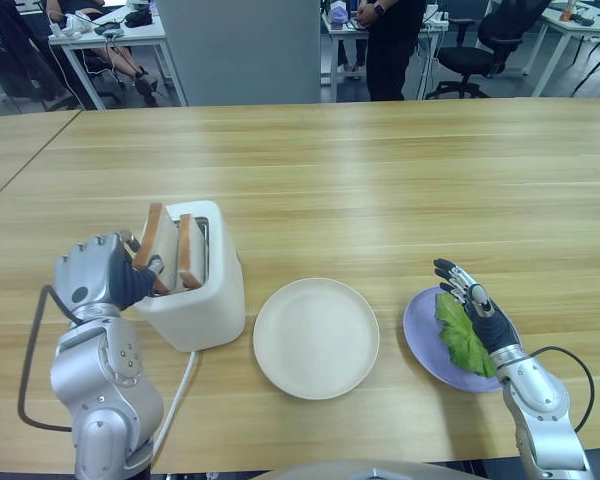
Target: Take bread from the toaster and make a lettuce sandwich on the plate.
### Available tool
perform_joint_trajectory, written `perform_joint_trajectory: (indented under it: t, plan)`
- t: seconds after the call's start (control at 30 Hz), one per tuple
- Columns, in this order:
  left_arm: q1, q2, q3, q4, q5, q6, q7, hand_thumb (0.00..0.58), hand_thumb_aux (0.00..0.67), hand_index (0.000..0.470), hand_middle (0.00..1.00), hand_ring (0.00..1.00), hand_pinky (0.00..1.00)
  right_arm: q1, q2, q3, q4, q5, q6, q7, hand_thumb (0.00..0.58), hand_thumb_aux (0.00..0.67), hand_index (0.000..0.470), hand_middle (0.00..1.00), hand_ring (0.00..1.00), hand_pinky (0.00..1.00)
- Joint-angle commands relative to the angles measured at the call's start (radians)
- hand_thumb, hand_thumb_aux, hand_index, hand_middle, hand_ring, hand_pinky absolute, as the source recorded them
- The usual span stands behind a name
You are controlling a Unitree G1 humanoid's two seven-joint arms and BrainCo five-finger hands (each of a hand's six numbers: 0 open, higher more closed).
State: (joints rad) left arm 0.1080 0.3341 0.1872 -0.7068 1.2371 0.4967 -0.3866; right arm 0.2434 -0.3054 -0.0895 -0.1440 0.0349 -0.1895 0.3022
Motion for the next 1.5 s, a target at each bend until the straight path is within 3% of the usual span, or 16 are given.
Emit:
perform_joint_trajectory:
  t: [0.03,0.47,0.6,0.87,1.13,1.5]
  plan:
    - [-0.033,-0.018,0.019,0.003,-0.031,-0.011,0.049,0.58,0.67,0.46,1.0,1.0,1.0,0.001,0.002,-0.008,0.016,0.007,-0.001,-0.004,0.0,0.0,0.0,0.0,0.0,0.0]
    - [-0.168,-0.173,0.096,0.086,-0.347,-0.085,0.367,0.58,0.67,0.46,1.0,1.0,1.0,-0.009,0.006,-0.01,0.038,0.007,-0.005,-0.005,0.0,0.0,0.0,0.0,0.0,0.0]
    - [-0.213,-0.248,0.181,0.122,-0.527,-0.172,0.535,0.58,0.67,0.46,1.0,1.0,1.0,-0.017,0.008,-0.008,0.044,0.006,-0.007,-0.006,0.0,0.0,0.0,0.0,0.0,0.0]
    - [-0.242,-0.277,0.25,0.067,-0.659,-0.319,0.738,0.58,0.67,0.46,1.0,1.0,1.0,-0.028,0.007,-0.005,0.062,0.006,-0.012,-0.002,0.0,0.0,0.0,0.0,0.0,0.0]
    - [-0.283,-0.349,0.158,-0.043,-0.905,-0.303,0.646,0.58,0.67,0.46,1.0,1.0,1.0,-0.036,0.012,0.002,0.067,0.004,-0.013,-0.002,0.0,0.0,0.0,0.0,0.0,0.0]
    - [-0.184,-0.423,-0.182,-0.03,-1.206,-0.138,0.387,0.58,0.67,0.46,1.0,1.0,1.0,-0.072,0.018,-0.016,0.023,0.007,-0.013,-0.031,0.0,0.0,0.0,0.0,0.0,0.0]
